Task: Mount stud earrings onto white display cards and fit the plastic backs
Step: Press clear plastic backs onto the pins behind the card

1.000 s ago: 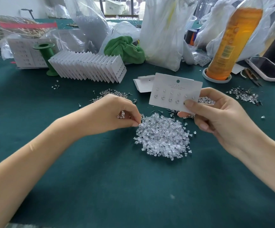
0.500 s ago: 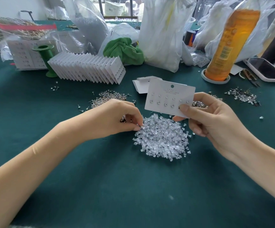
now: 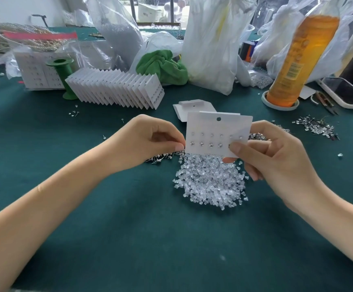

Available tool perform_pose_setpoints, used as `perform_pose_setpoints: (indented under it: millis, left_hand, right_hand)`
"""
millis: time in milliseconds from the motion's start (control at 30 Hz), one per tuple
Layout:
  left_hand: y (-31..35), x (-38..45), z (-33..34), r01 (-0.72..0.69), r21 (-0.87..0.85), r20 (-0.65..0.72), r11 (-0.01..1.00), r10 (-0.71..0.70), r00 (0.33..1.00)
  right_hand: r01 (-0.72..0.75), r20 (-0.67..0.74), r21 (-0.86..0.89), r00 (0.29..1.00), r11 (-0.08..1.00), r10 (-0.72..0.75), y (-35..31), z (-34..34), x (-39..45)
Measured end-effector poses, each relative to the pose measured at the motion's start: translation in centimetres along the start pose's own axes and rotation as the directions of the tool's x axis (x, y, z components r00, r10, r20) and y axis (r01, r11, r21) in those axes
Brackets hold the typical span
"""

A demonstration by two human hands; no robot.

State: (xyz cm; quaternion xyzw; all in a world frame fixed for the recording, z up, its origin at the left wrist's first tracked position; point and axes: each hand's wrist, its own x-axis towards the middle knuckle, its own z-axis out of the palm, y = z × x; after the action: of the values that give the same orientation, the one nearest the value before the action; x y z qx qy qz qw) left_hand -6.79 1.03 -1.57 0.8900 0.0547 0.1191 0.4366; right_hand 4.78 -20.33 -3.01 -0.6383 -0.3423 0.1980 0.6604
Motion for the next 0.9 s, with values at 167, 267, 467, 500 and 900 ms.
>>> perform_pose_setpoints:
  millis: [167, 267, 467, 500, 900]
  left_hand:
    - [0.4, 0.3, -0.2, 0.045, -0.142, -0.059, 0.989, -0.054, 0.997]
    - [0.7, 0.2, -0.3, 0.088, -0.289, -0.050, 0.953, -0.107, 0.993]
    - [1.8, -0.1, 0.4, 0.120, -0.472, -0.013, 0.874, -0.143, 0.990]
    - [2.1, -0.2, 0.6, 0.112, -0.477, 0.007, 0.872, -0.124, 0.992]
    - [3.5, -1.4, 2.6, 0.065, -0.399, 0.134, 0.915, -0.012, 0.991]
  right_hand:
    - [0.263, 0.004, -0.120, 0.964, 0.957, -0.265, 0.3, 0.3, -0.9]
    - [0.554, 0.133, -0.488, 0.811, 0.674, -0.570, 0.8, -0.1, -1.1]
    - [0.793, 0.585, -0.609, 0.435, -0.017, -0.685, 0.6, -0.5, -0.8]
    - [0.792, 0.621, -0.606, 0.408, -0.079, -0.669, 0.6, -0.5, -0.8]
    - [0.782, 0.717, -0.565, 0.307, -0.264, -0.626, 1.1, 0.3, -0.8]
